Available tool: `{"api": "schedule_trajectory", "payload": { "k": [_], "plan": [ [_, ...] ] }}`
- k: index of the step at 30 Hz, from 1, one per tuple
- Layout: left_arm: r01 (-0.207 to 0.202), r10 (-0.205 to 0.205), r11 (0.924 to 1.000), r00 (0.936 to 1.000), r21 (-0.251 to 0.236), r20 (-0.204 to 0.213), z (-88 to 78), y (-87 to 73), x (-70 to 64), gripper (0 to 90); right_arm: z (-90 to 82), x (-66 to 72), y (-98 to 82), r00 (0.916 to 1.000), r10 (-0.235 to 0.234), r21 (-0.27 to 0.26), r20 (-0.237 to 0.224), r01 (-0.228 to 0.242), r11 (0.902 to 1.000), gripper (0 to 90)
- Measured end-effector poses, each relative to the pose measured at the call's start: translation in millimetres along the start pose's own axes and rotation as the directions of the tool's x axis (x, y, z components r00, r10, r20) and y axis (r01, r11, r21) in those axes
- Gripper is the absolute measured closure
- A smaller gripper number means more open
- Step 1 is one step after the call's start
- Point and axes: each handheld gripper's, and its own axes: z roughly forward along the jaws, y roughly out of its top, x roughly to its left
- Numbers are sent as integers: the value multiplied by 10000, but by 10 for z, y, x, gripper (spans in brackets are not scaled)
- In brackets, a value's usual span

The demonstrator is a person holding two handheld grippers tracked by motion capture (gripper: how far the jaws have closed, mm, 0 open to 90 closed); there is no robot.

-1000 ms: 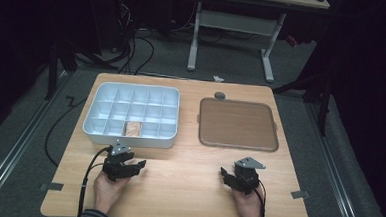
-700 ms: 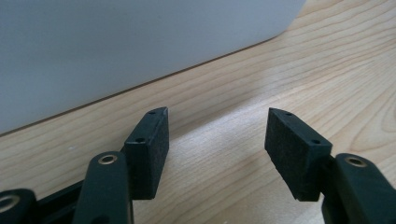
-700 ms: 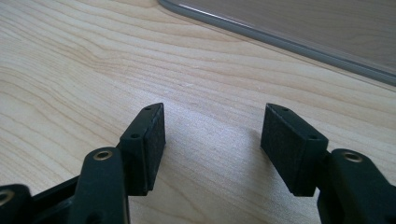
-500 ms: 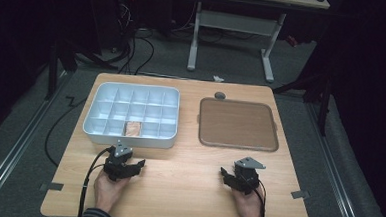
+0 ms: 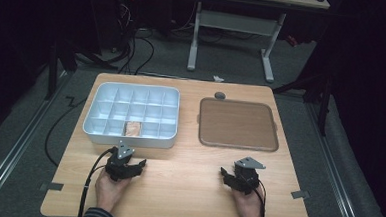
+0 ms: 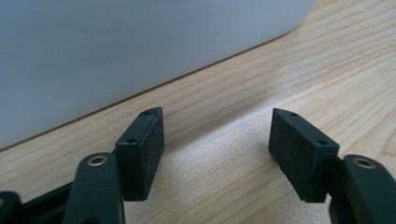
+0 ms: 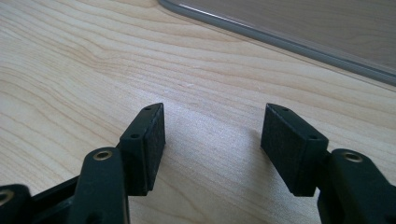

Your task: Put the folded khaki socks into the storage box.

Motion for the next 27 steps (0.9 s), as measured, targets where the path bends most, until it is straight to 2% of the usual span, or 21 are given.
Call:
{"api": "schedule_trajectory", "payload": {
  "k": [7, 9, 14, 27],
  "plan": [
    [296, -295, 9995, 9994, -64, 159, -3, -1, 34, 351, 0, 1, -1, 10000, -19, -2, 10, 19, 10000, 400],
    [403, -402, 9992, 9992, -80, 88, -2, 0, 37, 350, 0, 1, -1, 10000, -27, -1, 7, 27, 10000, 400],
    [57, -56, 10000, 9999, 36, -145, 11, 7, -10, 329, 0, 0, -1, 10000, 6, 1, -3, -6, 10000, 397],
    [91, -91, 10000, 9998, 41, -163, 0, -4, -29, 314, -2, -6, -1, 10000, 61, -6, -76, -61, 10000, 394]
  ]
}}
